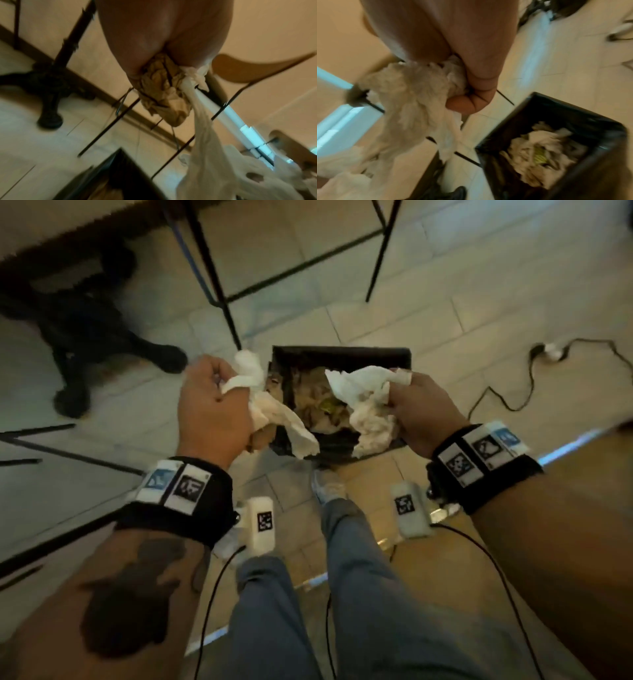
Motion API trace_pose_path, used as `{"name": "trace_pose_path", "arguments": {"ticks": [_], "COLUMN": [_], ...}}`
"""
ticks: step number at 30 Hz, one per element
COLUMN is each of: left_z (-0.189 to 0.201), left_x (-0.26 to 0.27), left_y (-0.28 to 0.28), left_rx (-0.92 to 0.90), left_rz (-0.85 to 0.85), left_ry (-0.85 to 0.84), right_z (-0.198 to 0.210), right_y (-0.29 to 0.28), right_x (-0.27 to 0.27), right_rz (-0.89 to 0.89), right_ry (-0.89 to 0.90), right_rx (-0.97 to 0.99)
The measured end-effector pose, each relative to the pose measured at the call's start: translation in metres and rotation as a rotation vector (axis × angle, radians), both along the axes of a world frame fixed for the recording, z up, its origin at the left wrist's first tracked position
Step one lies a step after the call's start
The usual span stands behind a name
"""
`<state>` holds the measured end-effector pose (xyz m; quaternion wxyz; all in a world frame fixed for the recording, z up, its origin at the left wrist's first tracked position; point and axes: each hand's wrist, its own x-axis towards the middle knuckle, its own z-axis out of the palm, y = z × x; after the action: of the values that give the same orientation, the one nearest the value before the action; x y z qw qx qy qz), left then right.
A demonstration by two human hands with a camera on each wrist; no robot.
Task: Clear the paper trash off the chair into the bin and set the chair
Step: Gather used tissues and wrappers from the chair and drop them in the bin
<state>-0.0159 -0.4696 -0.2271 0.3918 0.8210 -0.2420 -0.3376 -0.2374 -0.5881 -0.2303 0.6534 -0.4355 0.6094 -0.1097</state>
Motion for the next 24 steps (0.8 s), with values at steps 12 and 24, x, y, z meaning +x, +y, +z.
{"name": "trace_pose_path", "arguments": {"ticks": [12,24], "left_z": [-0.166,-0.098], "left_x": [-0.060,-0.044], "left_y": [-0.060,0.010], "left_rx": [0.281,0.360], "left_rz": [0.016,0.155], "left_ry": [0.478,0.618], "right_z": [-0.164,-0.139], "right_y": [-0.028,0.006], "right_x": [-0.022,-0.016], "right_rz": [-0.441,-0.056], "right_ry": [0.026,0.284], "right_rx": [0.485,0.553]}}
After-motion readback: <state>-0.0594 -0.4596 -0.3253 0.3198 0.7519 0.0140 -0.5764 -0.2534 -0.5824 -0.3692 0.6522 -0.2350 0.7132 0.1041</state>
